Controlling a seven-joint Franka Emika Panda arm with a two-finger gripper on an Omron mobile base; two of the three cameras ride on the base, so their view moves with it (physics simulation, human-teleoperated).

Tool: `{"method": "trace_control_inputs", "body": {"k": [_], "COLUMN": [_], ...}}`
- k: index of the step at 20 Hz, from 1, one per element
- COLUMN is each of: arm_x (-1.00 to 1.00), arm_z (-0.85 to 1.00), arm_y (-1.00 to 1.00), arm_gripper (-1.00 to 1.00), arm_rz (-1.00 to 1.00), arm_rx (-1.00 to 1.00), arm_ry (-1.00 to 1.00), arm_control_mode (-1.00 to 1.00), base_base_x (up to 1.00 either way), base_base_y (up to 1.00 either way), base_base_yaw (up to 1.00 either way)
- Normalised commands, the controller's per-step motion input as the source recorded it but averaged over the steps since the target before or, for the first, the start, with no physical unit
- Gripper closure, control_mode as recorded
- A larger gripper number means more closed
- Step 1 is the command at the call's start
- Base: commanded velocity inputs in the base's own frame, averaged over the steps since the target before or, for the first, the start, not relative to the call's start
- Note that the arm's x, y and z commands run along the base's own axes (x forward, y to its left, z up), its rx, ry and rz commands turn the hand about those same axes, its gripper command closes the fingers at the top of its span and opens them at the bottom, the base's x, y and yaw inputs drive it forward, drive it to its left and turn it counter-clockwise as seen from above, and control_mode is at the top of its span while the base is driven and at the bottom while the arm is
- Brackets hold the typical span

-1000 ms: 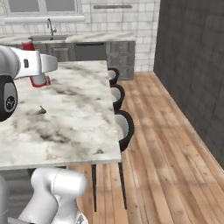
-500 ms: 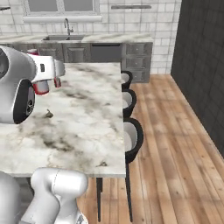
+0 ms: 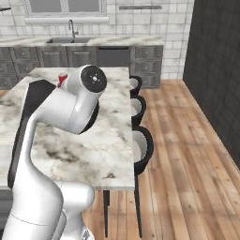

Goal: Move the shaker and ketchup from the cabinet to the dining counter.

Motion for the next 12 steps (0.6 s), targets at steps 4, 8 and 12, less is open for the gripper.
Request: {"method": "trace_control_inputs", "body": {"k": [4, 8, 12], "arm_x": [0.94, 0.78, 0.45], "arm_z": [-0.42, -0.85, -1.0], "arm_y": [-0.17, -0.06, -0.01], "arm_gripper": [1.0, 1.0, 1.0], "arm_rz": [0.33, 0.32, 0.29], "arm_rx": [0.01, 0.0, 0.0], "arm_ry": [0.15, 0.15, 0.09], "arm_control_mode": [-1.0, -1.0, -1.0], "base_base_x": [0.0, 0.0, 0.0], "base_base_y": [0.0, 0.0, 0.0], "base_base_yaw": [0.0, 0.0, 0.0]}}
